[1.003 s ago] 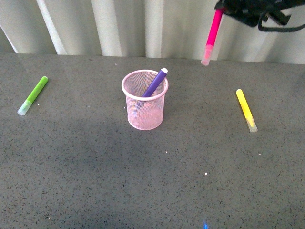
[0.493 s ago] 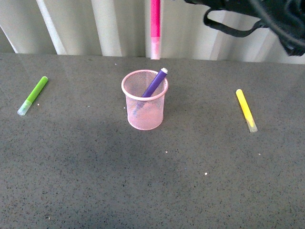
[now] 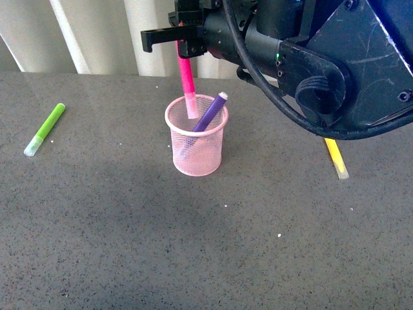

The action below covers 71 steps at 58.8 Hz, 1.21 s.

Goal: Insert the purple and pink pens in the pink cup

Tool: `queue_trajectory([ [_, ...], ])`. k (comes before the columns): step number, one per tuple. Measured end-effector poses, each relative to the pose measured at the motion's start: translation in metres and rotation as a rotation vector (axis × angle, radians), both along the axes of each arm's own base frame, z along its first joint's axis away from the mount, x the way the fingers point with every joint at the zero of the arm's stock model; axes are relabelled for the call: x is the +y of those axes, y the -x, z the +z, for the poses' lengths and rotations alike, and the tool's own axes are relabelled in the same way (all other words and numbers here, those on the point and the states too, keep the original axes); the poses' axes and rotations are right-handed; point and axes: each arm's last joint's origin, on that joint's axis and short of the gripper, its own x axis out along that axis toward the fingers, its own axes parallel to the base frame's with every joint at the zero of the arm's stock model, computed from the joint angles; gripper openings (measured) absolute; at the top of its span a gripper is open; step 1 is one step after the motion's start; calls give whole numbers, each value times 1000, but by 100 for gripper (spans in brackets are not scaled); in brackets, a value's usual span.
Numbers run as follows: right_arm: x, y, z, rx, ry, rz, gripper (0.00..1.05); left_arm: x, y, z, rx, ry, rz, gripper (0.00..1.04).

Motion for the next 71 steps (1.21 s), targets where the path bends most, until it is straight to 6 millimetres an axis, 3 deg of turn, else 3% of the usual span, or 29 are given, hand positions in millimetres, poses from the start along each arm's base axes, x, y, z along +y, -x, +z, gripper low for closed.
queue_trajectory([
  [17, 0, 0, 1, -12, -6, 24, 11, 0, 0, 0, 0, 0, 0, 98],
  [43, -13, -5, 3, -7, -8, -11, 93, 0, 0, 0, 0, 0, 0, 98],
  [46, -20, -5, 10, -18, -23, -25, 100, 0, 0, 0, 0, 0, 0, 98],
  [52, -38, -2, 32, -57, -41, -77, 97, 0, 0, 0, 0, 0, 0, 98],
  [58, -68, 7, 68, -124, -49, -181, 98, 0, 0, 0, 0, 0, 0, 98],
  [66, -114, 39, 106, -216, -32, -295, 98, 0, 0, 0, 0, 0, 0, 98],
  [71, -140, 74, 119, -269, -2, -337, 98, 0, 0, 0, 0, 0, 0, 98],
])
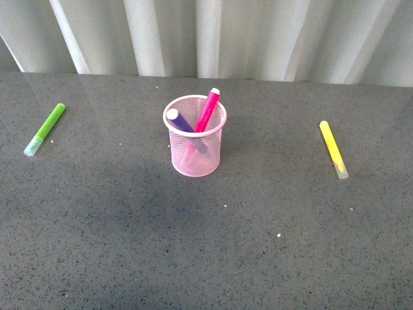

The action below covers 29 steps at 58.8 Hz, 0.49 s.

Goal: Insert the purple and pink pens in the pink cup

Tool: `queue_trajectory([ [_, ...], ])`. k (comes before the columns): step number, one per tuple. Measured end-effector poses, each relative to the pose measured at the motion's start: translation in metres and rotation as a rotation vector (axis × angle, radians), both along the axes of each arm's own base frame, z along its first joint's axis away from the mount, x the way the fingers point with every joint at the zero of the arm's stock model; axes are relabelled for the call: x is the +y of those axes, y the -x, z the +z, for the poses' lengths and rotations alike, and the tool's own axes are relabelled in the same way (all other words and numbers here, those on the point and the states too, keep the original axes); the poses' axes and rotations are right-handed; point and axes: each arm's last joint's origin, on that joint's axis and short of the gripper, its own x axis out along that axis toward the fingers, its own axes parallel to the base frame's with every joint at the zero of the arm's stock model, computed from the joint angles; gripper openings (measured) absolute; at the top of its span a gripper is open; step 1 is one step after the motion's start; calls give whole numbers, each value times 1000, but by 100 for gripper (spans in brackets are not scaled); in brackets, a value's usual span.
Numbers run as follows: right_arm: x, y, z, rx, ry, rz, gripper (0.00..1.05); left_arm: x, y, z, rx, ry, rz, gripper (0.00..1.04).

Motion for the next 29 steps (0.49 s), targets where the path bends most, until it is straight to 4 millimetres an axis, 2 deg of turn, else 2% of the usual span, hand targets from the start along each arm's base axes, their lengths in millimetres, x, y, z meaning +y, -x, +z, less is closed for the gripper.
queue_trajectory([
  [8, -31, 68, 4, -16, 17, 3, 98, 0, 0, 0, 0, 0, 0, 98],
  [14, -46, 103, -2, -26, 17, -17, 98, 0, 0, 0, 0, 0, 0, 98],
  [21, -59, 127, -16, -11, 22, -69, 98, 0, 0, 0, 0, 0, 0, 98],
  [27, -67, 136, -28, 13, 29, -112, 98, 0, 0, 0, 0, 0, 0, 98],
  [29, -69, 138, -32, 44, 23, -172, 94, 0, 0, 0, 0, 0, 0, 98],
])
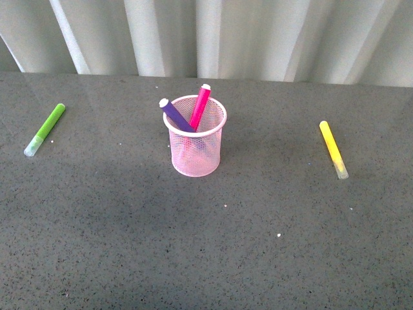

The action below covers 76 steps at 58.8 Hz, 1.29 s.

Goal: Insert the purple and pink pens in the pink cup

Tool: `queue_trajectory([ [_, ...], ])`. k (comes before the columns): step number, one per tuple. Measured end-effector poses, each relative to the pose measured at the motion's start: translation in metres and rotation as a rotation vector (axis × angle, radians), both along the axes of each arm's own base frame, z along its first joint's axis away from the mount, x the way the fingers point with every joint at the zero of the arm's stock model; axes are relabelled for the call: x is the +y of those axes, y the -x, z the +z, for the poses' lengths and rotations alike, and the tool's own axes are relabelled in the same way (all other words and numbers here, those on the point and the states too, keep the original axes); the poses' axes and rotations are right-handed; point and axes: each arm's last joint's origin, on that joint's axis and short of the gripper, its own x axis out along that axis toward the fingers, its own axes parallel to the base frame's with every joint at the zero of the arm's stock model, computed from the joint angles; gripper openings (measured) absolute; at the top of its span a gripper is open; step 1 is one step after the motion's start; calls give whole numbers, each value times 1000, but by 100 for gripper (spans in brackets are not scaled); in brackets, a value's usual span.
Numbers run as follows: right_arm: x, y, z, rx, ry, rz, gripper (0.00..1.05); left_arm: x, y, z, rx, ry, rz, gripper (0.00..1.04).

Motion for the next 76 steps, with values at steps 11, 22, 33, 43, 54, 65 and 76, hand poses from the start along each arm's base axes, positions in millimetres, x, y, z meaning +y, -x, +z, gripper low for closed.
queue_trajectory([
  [11, -4, 15, -23, 99, -8, -187, 61, 0, 0, 0, 0, 0, 0, 98],
  [22, -4, 28, -29, 93, -8, -184, 29, 0, 0, 0, 0, 0, 0, 98],
  [33, -4, 41, -35, 91, -9, -185, 3, 0, 0, 0, 0, 0, 0, 98],
  [43, -4, 47, -41, 86, -10, -186, 3, 0, 0, 0, 0, 0, 0, 98],
  [54, -4, 53, -39, 66, -12, -185, 3, 0, 0, 0, 0, 0, 0, 98],
  [65, -4, 59, -38, 61, -12, -186, 3, 0, 0, 0, 0, 0, 0, 98],
  [76, -4, 64, -38, 60, -12, -185, 3, 0, 0, 0, 0, 0, 0, 98],
])
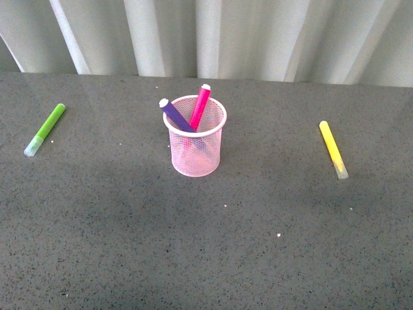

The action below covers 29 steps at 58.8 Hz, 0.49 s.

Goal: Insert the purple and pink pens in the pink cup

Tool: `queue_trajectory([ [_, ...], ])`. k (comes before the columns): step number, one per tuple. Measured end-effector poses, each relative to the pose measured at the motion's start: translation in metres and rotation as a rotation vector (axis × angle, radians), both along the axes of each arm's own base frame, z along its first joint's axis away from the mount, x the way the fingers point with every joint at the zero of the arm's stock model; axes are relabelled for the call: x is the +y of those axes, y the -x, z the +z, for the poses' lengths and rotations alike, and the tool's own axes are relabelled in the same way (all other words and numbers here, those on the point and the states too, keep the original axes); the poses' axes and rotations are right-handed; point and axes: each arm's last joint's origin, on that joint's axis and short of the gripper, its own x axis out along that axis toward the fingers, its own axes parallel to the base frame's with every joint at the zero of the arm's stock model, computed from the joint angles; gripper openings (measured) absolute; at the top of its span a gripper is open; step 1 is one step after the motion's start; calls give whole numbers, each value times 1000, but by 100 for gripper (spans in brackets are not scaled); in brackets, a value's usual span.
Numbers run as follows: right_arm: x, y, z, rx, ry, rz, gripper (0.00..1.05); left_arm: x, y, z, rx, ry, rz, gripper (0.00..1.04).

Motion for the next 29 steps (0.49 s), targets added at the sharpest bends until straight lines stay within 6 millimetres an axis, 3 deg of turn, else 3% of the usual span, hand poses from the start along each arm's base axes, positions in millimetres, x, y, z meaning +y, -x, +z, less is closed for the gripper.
queue_trajectory([
  [29, 0, 14, -5, 35, -2, 0, 3, 0, 0, 0, 0, 0, 0, 98],
])
